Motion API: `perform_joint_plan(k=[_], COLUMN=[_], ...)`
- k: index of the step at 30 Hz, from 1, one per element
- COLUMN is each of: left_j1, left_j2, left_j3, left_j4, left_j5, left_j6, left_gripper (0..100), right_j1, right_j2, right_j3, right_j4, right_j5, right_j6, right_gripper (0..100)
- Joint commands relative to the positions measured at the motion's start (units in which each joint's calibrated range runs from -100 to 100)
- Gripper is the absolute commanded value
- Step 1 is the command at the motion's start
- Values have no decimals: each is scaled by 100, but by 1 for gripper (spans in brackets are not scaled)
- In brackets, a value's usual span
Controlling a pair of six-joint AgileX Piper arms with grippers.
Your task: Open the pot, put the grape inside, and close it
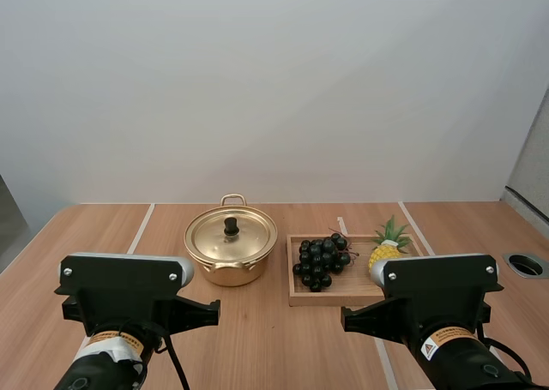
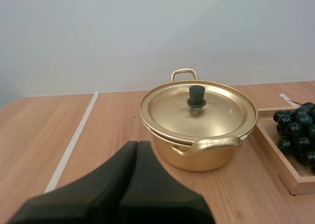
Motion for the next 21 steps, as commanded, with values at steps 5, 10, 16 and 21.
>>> perform_joint_plan(k=[5,10,16,21], left_j1=[1,1,1,1], left_j2=[-24,-24,-24,-24], left_j3=[7,7,-450,-1443], left_j4=[-132,-132,-132,-132], left_j5=[-192,-760,-1435,-1435], left_j6=[-1,-35,-35,18], left_gripper=[0,0,0,0], right_j1=[-25,-25,-25,-25], right_j2=[-44,-44,-44,-44], right_j3=[22,22,-236,-1505], right_j4=[-10,347,313,287], right_j5=[-67,-231,-1108,-966], right_j6=[-39,0,0,0], right_gripper=[0,0,0,0])
